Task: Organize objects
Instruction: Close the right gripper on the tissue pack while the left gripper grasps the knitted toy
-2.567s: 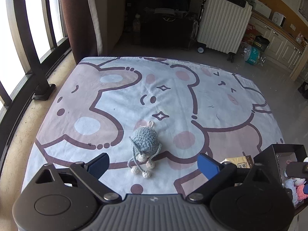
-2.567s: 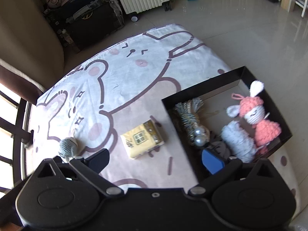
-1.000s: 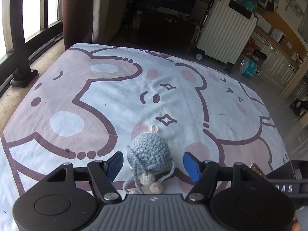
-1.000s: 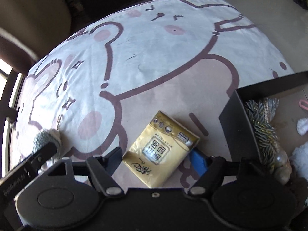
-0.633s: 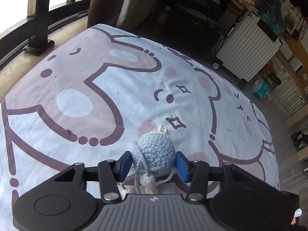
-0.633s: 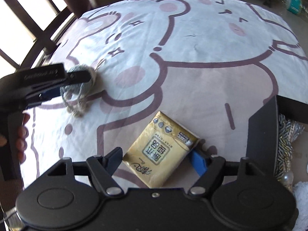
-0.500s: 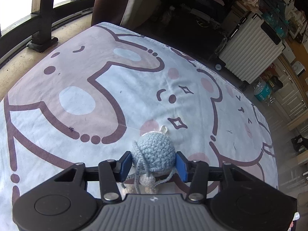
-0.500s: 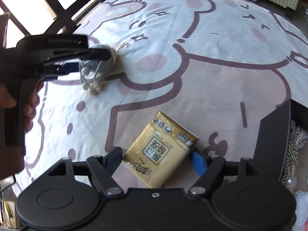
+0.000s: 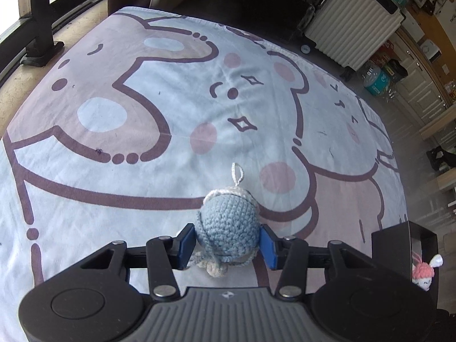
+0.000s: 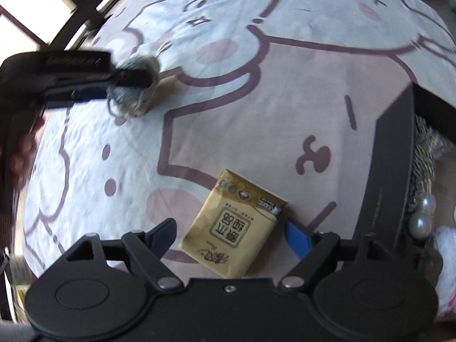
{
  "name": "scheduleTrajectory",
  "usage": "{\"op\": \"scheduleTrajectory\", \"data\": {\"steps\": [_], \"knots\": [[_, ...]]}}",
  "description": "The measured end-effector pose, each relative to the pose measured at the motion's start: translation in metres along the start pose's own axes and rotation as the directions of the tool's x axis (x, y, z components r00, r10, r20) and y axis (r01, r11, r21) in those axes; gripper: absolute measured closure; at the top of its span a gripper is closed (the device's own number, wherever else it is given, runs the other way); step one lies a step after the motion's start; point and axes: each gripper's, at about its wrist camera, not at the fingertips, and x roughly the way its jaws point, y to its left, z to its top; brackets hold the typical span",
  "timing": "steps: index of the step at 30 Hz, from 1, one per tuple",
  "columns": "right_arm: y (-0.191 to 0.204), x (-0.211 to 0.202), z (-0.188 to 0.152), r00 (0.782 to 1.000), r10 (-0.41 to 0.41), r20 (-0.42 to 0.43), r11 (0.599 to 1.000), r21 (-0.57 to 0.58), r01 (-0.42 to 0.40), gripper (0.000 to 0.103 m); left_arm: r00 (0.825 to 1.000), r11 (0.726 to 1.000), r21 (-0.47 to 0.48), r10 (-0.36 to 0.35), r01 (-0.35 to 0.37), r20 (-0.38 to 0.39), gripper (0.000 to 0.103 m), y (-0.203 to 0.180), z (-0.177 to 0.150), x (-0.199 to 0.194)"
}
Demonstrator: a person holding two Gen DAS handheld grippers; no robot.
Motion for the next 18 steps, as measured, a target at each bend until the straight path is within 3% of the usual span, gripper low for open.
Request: {"op": "scheduleTrajectory", "data": {"steps": [3,9,12,16,18], "knots": [[-0.009,0.000,0.000,1.000,0.026,-0.012,0.985,0.169,-0.024,0.017,1.000,1.000,0.026,0.009,-0.008,-0.029,0.054,-0.003,-0.004,-0.003],[-0.011,0.007,-0.003,0.999,-0.016,-0.039,0.930,0.366,0.030,0.021,0.997,0.998,0.051,0.026,-0.023,-0.077,0.054,-0.006,-0.011,-0.007],[-0.010,0.008,-0.004,0.999,-0.039,-0.036,0.921,0.386,0.050,0.023,0.996,0.998,0.055,0.035,-0.031,-0.079,0.054,-0.005,-0.012,-0.010],[-0.007,0.004,-0.004,0.996,-0.086,-0.026,0.939,0.331,0.090,0.049,0.996,0.999,0.040,0.035,-0.032,-0.078,0.054,-0.003,-0.012,-0.013],[-0.007,0.001,-0.005,0.996,-0.085,-0.009,0.946,0.312,0.084,0.050,0.997,0.999,0.032,0.033,-0.031,-0.071,0.054,-0.004,-0.012,-0.016]]}}
